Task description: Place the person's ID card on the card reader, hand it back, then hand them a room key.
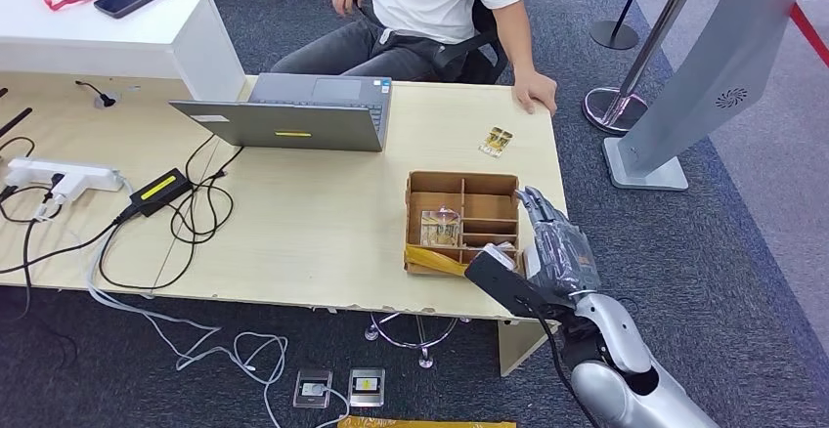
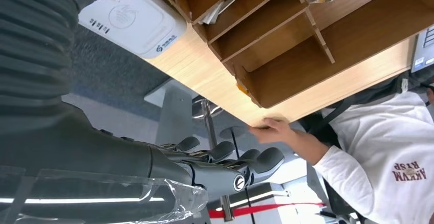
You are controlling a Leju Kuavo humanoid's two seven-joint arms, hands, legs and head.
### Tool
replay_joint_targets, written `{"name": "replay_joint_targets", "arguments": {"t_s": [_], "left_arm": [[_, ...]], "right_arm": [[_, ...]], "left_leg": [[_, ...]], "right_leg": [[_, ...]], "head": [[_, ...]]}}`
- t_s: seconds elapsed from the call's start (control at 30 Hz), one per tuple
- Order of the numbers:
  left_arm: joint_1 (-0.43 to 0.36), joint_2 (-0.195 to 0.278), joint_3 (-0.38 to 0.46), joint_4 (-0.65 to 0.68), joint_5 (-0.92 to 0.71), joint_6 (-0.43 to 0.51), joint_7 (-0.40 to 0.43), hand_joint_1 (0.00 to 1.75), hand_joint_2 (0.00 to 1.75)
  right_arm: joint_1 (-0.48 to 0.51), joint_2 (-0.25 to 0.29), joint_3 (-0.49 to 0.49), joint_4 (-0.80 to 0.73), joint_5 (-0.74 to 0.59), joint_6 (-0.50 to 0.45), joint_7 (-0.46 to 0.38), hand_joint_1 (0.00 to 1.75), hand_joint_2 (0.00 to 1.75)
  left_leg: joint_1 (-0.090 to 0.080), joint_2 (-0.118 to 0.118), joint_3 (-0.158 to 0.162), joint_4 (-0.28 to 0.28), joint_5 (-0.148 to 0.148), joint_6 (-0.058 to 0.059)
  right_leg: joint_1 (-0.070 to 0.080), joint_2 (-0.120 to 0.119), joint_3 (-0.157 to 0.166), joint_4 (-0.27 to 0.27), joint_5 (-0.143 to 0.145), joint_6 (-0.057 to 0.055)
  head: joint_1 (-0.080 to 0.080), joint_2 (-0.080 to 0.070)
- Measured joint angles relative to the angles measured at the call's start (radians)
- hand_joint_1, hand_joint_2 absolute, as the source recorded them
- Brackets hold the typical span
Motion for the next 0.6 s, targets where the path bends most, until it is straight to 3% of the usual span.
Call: {"name": "replay_joint_targets", "arguments": {"t_s": [0.2, 0.6], "left_arm": [[0.001, 0.000, 0.003, -0.010, -0.013, 0.000, -0.006, 0.00, 0.00], [0.000, 0.000, 0.019, -0.019, -0.013, 0.000, -0.035, 0.00, 0.00]], "right_arm": [[-0.063, 0.005, 0.049, 0.030, 0.128, 0.080, 0.013, 0.00, 1.75], [-0.164, 0.046, 0.138, 0.144, 0.148, 0.111, -0.008, 0.00, 1.75]], "left_leg": [[0.000, 0.000, 0.000, 0.000, 0.000, 0.000], [0.000, -0.001, 0.000, 0.000, 0.000, 0.000]], "right_leg": [[0.000, 0.000, 0.000, 0.000, 0.000, 0.000], [0.000, 0.000, 0.000, 0.000, 0.000, 0.000]], "head": [[0.000, 0.000], [0.000, 0.000]]}}
